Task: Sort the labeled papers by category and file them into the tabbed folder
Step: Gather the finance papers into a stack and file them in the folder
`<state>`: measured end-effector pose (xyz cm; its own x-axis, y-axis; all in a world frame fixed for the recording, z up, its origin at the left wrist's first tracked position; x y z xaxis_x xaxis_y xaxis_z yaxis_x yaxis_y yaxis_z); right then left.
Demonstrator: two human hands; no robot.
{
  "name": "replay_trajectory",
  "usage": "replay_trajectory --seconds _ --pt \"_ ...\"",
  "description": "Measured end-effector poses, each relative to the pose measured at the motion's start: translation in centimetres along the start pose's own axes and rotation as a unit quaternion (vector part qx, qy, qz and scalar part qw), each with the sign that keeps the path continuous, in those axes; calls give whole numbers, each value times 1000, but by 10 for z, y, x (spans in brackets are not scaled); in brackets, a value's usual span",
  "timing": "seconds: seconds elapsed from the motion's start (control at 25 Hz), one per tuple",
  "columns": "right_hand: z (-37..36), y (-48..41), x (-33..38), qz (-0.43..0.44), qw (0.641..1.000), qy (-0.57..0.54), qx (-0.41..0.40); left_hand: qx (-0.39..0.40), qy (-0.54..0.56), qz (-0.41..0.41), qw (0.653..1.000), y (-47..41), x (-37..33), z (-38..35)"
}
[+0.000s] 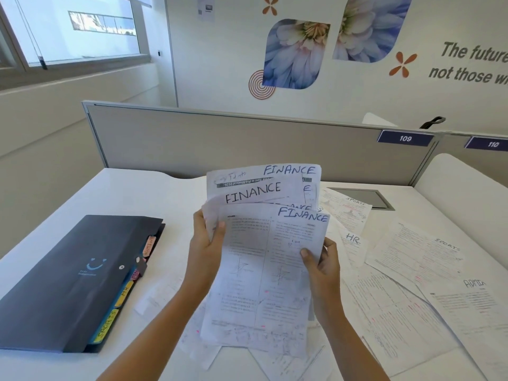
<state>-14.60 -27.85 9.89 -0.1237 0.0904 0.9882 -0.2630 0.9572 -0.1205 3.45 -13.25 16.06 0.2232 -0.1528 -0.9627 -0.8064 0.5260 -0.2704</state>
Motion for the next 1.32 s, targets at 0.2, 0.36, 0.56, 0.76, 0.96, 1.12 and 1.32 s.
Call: replay_trajectory --seconds 0.2,0.36,0.56,0.76,0.96,1.12,1.32 --pt "-4 -1 43 104 994 23 -11 -78 -14 -85 993 -10 -42 2" --pt "-3 0 60 148 989 -22 -15 -130 3 -143 981 -5 -67 5" --pt "-10 9 40 99 995 12 13 -103 8 -102 989 3 -40 3" --pt "-7 8 43 110 994 22 1 -109 -10 -120 987 5 -42 4" --pt "-2 14 23 84 996 26 3 -129 12 -59 990 12 -12 13" --pt "-5 20 13 82 996 46 -7 -43 17 44 998 18 23 6" --pt "-8 21 21 85 996 -6 14 -112 46 -20 992 24 3 13"
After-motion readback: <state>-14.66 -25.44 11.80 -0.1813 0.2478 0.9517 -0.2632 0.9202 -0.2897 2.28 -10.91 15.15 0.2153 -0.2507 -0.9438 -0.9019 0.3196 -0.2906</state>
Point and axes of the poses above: each hand's wrist, its own y-axis away from the middle knuckle, its own z-axis out of the back of the hand, x = y × z, the point moved 5 cm from there along -y, towards the middle knuckle, and after that the axes turned 6 degrees about -x, right-handed, at the moved point
